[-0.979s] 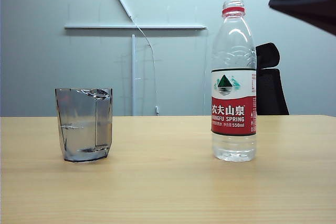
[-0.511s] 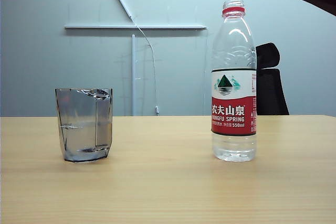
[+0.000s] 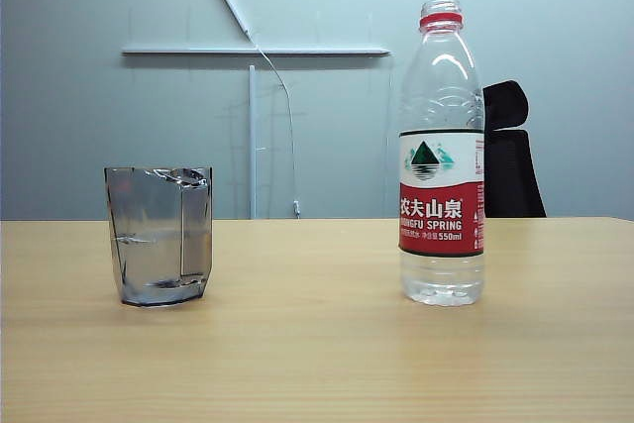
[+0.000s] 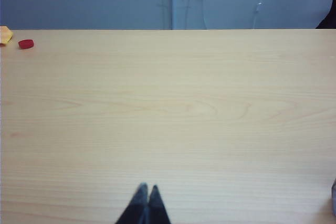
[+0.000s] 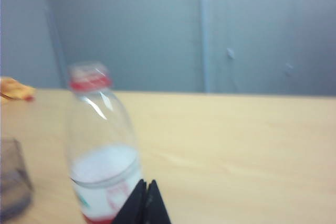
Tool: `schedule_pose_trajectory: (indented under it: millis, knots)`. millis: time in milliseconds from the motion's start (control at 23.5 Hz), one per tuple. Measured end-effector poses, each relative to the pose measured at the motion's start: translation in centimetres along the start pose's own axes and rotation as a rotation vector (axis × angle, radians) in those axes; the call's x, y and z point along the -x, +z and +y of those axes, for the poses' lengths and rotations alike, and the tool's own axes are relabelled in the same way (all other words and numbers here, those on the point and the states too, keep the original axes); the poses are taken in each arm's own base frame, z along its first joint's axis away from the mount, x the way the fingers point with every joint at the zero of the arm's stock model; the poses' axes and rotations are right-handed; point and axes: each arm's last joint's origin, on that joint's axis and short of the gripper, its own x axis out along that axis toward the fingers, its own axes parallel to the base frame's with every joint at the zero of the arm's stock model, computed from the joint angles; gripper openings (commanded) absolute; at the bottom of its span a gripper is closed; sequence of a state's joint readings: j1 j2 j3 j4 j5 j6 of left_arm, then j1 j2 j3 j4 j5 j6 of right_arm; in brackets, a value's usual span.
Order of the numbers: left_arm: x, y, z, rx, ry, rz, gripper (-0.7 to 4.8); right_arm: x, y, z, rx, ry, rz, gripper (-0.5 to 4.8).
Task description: Pick up the mineral water bottle on the table and pour water into the mug until it's half full.
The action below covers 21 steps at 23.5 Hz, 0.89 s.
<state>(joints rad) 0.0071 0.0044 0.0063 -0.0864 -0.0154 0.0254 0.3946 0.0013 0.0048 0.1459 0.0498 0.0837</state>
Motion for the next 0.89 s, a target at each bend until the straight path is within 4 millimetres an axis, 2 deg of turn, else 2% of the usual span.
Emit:
schedule_pose_trajectory:
  millis: [128,298,894]
  knots:
    - [0.0,0.0,0.0,0.0,0.0,0.001,-0.02,0.0,-0.5,-1.3,0.019,-0.116,0.058,-0.05]
    - [0.0,0.0,0.0,0.0,0.0,0.0,-0.02,0.3,-0.4,-2.6,0.036,-0.208,0.053,-0.05]
    - [0.0,0.0,0.0,0.0,0.0,0.0,-0.02,0.7,-0.3,-4.0,0.064,-0.368,0.048,-0.05]
